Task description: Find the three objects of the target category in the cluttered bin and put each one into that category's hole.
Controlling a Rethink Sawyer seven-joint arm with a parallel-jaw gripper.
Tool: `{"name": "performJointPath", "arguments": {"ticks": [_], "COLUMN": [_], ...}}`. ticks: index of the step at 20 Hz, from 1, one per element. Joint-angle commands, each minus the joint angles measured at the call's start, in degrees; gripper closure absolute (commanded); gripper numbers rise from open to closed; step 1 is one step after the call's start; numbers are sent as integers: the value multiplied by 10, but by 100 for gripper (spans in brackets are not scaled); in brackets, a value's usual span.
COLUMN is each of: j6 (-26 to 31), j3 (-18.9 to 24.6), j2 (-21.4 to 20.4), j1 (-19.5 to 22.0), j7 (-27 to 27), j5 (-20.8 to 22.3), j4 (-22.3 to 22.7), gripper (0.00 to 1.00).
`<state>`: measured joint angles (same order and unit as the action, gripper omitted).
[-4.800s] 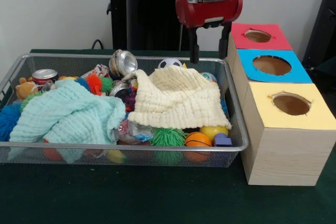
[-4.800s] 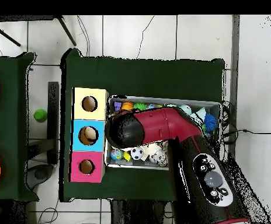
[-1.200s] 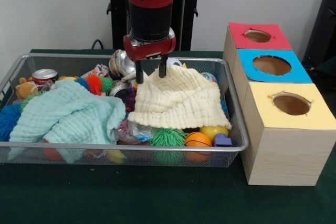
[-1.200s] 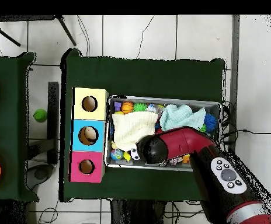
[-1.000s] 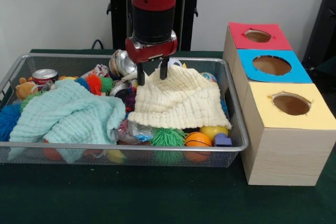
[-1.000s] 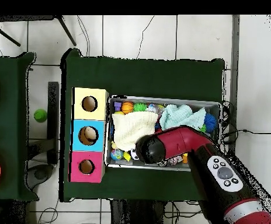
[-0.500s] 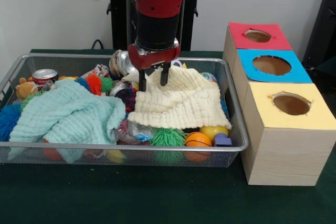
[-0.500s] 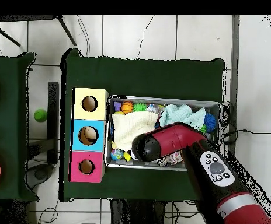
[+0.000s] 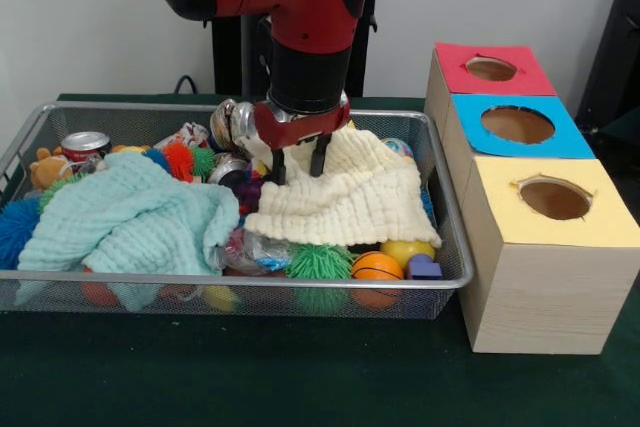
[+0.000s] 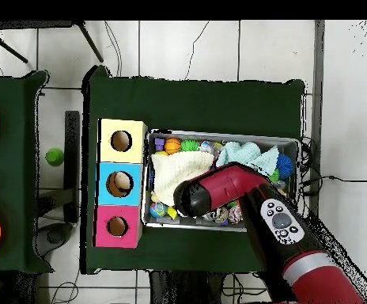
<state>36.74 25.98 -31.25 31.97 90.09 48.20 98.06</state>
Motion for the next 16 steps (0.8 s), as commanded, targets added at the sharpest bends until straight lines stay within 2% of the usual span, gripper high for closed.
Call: {"name": "performJointPath", "arguments": {"ticks": [1, 16], "j6": [57, 61], "j3": [-24, -20], "j2": [38, 31], "j1": [-15, -11], "j7": [-68, -79], "j5": [42, 29], "j4": [-73, -65], "gripper": [0, 0]}}
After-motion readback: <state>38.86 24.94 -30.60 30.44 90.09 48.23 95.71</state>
